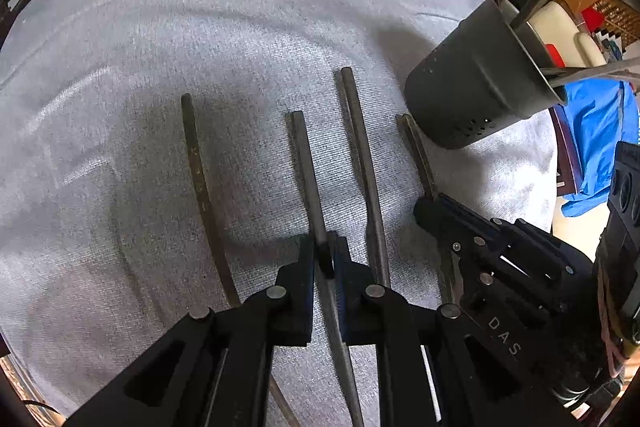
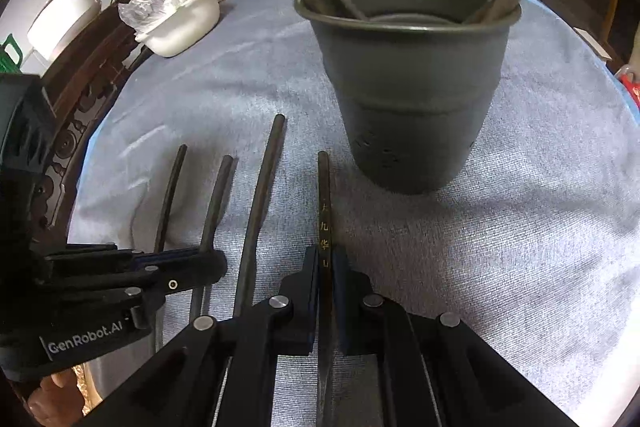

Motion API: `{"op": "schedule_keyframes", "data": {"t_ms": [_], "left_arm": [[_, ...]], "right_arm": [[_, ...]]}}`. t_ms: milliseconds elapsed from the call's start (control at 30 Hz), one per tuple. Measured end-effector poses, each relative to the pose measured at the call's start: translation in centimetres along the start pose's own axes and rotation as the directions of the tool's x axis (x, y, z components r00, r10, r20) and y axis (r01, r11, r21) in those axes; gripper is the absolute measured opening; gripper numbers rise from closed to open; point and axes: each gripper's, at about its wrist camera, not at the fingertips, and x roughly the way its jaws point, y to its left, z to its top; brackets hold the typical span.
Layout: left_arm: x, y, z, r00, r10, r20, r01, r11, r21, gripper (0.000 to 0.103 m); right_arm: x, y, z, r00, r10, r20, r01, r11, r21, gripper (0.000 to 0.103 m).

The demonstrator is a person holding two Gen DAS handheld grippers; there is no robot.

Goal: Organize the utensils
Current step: 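Lift both held chopsticks off the cloth and carry them toward the grey cup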

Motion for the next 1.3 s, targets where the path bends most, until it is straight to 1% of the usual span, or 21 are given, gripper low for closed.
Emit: {"op": "schedule_keyframes", "data": {"t_ms": [100, 167, 267, 400, 467, 567, 700, 833, 967, 1167, 1300], "left_arm": [[-0.2, -0.3, -0.4, 1.0, 0.008, 0.014, -0.008, 1.0, 0.005, 0.01], [-0.4, -0.6, -0.7, 1.0, 0.02, 0.022, -0.02, 1.0, 0.01, 0.01], [-1.2, -0.9, -1.2, 0.997, 0.045, 0.057, -0.046, 0.999, 0.021, 0.008], [-2.9, -1.5, -1.6, 0.991, 0.078, 0.108, -0.082, 0.996, 0.037, 0.008], [-4.1, -1.9, -1.9, 0.986, 0.09, 0.143, -0.097, 0.994, 0.043, 0.007], [-5.7, -2.4, -2.4, 0.978, 0.1, 0.183, -0.111, 0.993, 0.049, 0.007], [-7.9, -2.4, -2.3, 0.968, 0.102, 0.227, -0.117, 0.992, 0.054, 0.007], [-9.6, -3.0, -2.1, 0.958, 0.1, 0.27, -0.121, 0.991, 0.064, 0.007], [-11.2, -3.5, -2.2, 0.945, 0.094, 0.312, -0.124, 0.989, 0.077, 0.007], [-14.1, -4.7, -2.1, 0.926, 0.08, 0.369, -0.124, 0.988, 0.095, 0.007], [-15.4, -5.4, -2.1, 0.913, 0.07, 0.402, -0.123, 0.986, 0.109, 0.007]], "right_arm": [[-0.1, 0.2, -0.3, 1.0, -0.01, 0.019, 0.01, 1.0, -0.021, 0.008], [-0.2, 0.2, -0.4, 0.999, -0.005, 0.032, 0.006, 1.0, -0.02, 0.007], [-0.6, -0.1, -0.8, 0.999, 0.013, 0.053, -0.012, 1.0, -0.012, 0.007], [-2.1, -0.3, -1.0, 0.994, 0.05, 0.097, -0.049, 0.999, -0.014, 0.007], [-3.2, -0.4, -0.9, 0.988, 0.081, 0.133, -0.08, 0.997, -0.016, 0.007], [-4.5, -0.5, -0.6, 0.98, 0.116, 0.165, -0.114, 0.993, -0.017, 0.007], [-6.5, -0.5, -0.4, 0.961, 0.171, 0.216, -0.171, 0.985, -0.018, 0.007], [-8.5, -0.4, -0.1, 0.934, 0.223, 0.28, -0.224, 0.974, -0.03, 0.007], [-10.6, 0.0, 0.4, 0.912, 0.235, 0.337, -0.231, 0.971, -0.054, 0.007], [-13.0, 0.3, 1.3, 0.885, 0.242, 0.397, -0.232, 0.97, -0.073, 0.007], [-14.0, 0.2, 1.9, 0.874, 0.241, 0.423, -0.231, 0.97, -0.077, 0.007]]}}
